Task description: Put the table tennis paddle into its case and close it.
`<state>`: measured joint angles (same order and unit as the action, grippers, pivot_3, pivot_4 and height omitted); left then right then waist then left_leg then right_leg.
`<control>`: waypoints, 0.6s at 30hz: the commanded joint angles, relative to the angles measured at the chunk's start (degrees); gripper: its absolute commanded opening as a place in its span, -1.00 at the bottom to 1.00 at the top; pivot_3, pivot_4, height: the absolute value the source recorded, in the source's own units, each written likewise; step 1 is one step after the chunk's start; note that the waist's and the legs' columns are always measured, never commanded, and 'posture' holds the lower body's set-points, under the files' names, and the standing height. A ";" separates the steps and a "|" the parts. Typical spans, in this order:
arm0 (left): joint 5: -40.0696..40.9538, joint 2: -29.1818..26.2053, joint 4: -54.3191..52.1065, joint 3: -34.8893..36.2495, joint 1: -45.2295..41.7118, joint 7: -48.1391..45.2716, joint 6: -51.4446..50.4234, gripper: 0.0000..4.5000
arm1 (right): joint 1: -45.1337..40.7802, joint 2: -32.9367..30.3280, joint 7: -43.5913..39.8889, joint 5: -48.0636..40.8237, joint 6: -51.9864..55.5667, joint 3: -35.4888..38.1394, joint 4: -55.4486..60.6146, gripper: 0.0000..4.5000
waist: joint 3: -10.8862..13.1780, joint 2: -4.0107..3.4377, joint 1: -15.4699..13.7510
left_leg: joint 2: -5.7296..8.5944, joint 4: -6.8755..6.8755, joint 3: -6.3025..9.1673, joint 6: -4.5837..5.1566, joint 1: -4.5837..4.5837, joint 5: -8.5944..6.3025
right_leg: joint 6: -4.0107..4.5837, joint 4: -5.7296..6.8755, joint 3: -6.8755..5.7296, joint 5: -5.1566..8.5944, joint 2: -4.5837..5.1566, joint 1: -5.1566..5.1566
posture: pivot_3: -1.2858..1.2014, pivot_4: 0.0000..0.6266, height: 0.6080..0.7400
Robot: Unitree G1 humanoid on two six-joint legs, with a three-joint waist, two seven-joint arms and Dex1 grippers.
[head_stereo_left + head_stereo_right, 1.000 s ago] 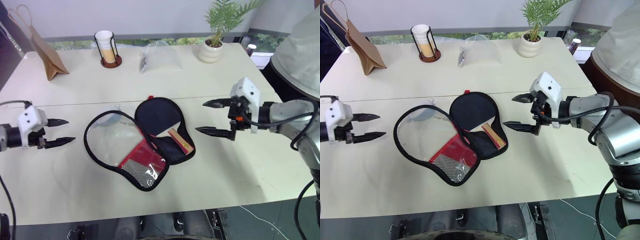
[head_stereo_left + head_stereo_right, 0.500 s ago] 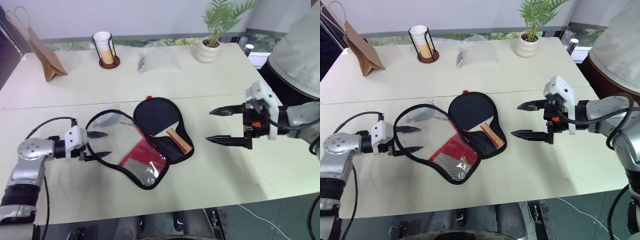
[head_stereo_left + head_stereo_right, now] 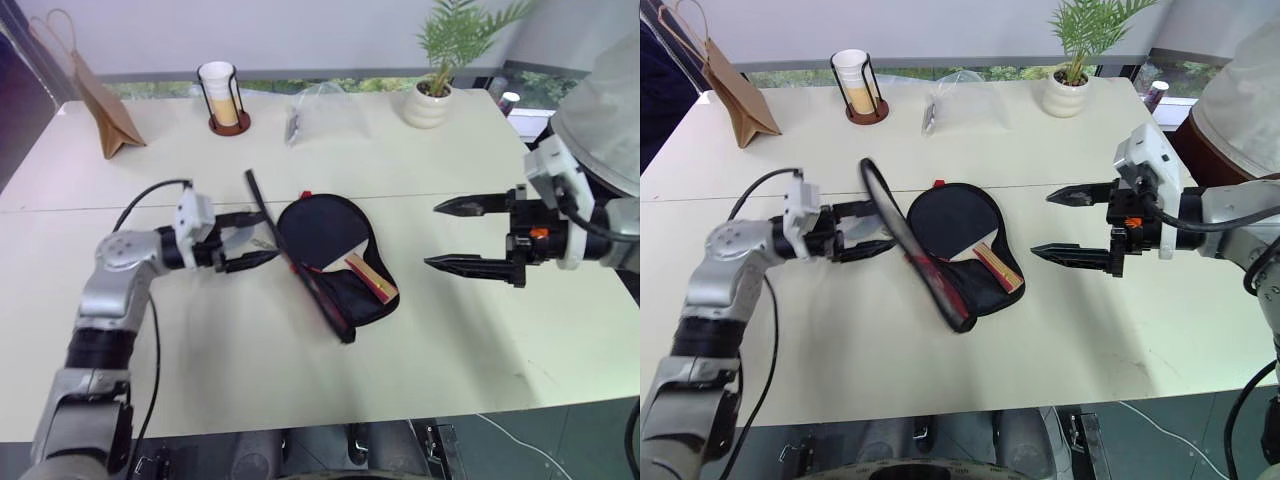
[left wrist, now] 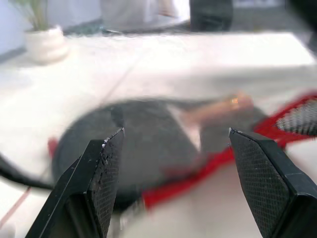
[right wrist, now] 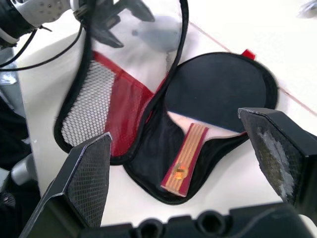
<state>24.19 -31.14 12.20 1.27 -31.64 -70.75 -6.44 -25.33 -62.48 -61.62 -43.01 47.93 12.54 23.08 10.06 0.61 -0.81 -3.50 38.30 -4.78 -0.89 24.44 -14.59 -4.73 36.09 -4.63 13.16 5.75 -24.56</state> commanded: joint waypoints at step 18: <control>-15.24 12.93 17.29 -9.00 -9.38 12.09 8.46 0.54 | 1.97 6.44 6.89 7.77 -4.40 -7.99 -3.83 0.99 | -0.05 0.09 0.30 | -0.08 0.02 0.17 0.01 -0.07 0.00 | 0.14 0.01 0.00 -0.07 -0.17 0.05 | 0.03 -0.52 1.00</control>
<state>5.95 -17.23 34.24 -10.52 -40.67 -58.48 4.17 -21.50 -56.57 -54.40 -35.85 43.85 5.34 20.43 10.01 0.69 -0.50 -3.58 38.33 -4.62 -0.87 24.39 -14.59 -4.59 36.10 -4.63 13.09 5.58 -24.54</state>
